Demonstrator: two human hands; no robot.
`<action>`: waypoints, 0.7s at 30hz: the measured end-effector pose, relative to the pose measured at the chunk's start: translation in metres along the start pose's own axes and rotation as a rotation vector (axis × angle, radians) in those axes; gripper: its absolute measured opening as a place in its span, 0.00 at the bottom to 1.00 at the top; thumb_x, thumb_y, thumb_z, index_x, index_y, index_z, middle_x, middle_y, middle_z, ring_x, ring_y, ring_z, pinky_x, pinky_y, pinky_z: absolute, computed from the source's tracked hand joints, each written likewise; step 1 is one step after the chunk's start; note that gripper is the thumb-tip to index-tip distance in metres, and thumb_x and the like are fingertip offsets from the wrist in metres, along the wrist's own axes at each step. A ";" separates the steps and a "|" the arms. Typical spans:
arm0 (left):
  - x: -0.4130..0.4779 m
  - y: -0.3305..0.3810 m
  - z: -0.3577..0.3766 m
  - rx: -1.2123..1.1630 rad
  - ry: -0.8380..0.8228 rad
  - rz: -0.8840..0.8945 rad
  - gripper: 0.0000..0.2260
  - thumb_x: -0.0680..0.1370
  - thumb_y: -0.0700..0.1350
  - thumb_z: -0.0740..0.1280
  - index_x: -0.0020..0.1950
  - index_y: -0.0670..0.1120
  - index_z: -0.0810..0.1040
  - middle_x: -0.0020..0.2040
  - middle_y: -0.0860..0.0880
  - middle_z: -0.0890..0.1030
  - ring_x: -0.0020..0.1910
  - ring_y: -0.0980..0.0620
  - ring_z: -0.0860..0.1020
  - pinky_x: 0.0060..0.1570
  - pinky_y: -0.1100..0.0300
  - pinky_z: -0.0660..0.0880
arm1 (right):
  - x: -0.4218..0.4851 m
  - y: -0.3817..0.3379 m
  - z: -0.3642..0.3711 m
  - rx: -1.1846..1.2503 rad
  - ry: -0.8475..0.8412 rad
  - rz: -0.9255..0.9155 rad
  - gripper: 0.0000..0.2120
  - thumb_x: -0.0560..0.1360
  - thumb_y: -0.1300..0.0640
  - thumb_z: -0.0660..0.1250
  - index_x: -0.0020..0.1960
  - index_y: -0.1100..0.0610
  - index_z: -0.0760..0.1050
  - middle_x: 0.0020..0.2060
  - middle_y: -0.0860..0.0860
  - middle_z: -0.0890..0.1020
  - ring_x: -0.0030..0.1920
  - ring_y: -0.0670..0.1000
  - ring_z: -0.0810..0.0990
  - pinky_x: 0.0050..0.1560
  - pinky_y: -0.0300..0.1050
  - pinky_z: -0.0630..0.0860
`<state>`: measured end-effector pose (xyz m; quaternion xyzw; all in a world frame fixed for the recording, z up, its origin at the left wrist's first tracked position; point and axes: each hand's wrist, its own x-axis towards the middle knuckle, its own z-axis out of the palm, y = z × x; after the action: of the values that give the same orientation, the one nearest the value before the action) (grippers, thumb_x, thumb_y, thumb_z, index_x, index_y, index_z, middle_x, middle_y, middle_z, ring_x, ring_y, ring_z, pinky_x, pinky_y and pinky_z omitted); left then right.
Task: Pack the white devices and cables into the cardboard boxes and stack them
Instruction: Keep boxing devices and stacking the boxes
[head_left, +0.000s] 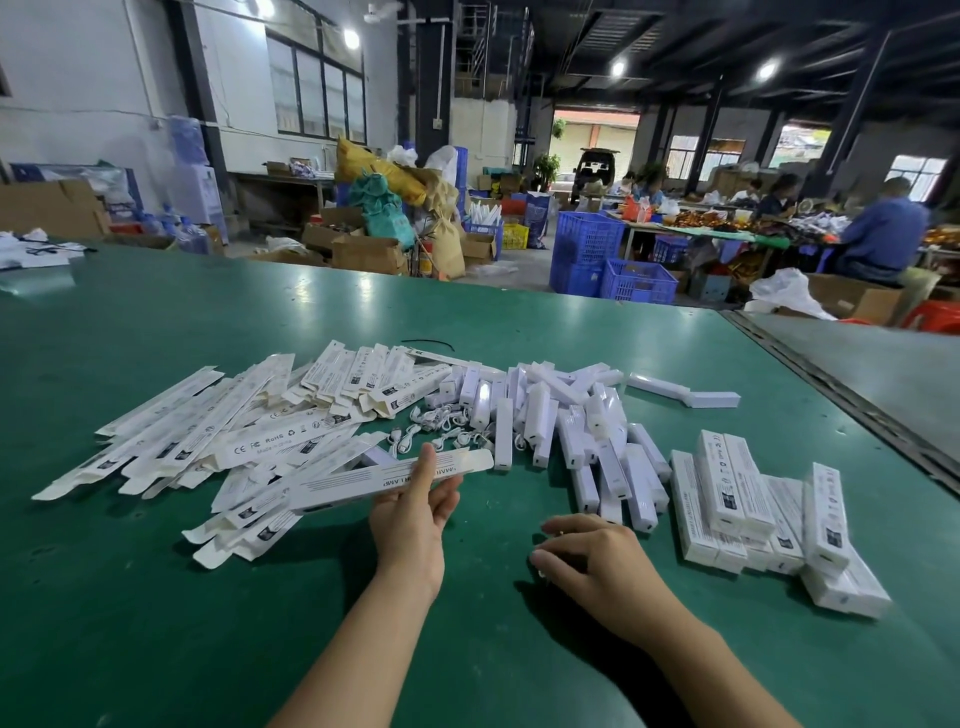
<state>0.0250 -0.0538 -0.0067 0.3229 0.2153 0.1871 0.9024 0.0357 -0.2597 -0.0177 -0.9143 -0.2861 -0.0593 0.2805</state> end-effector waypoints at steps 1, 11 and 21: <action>0.000 -0.001 0.000 0.004 -0.002 -0.003 0.19 0.64 0.50 0.77 0.49 0.42 0.79 0.41 0.48 0.86 0.39 0.51 0.85 0.33 0.63 0.80 | 0.000 0.000 0.000 -0.009 0.003 0.009 0.10 0.76 0.46 0.69 0.54 0.48 0.85 0.61 0.45 0.80 0.60 0.41 0.75 0.63 0.34 0.67; -0.005 -0.001 0.000 0.012 -0.028 0.003 0.22 0.63 0.51 0.77 0.51 0.42 0.78 0.43 0.49 0.86 0.41 0.50 0.85 0.35 0.62 0.80 | 0.002 0.001 -0.006 -0.096 -0.086 0.126 0.24 0.73 0.40 0.70 0.66 0.46 0.77 0.71 0.44 0.72 0.69 0.45 0.71 0.68 0.37 0.64; -0.006 -0.001 0.001 0.034 -0.048 0.002 0.18 0.65 0.49 0.76 0.49 0.42 0.78 0.39 0.49 0.86 0.39 0.50 0.84 0.33 0.63 0.80 | 0.001 -0.003 -0.007 -0.113 -0.013 0.094 0.22 0.72 0.45 0.74 0.65 0.48 0.78 0.59 0.44 0.82 0.59 0.46 0.78 0.61 0.35 0.69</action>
<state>0.0211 -0.0581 -0.0053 0.3428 0.1965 0.1766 0.9015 0.0354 -0.2615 -0.0102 -0.9415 -0.2409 -0.0563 0.2289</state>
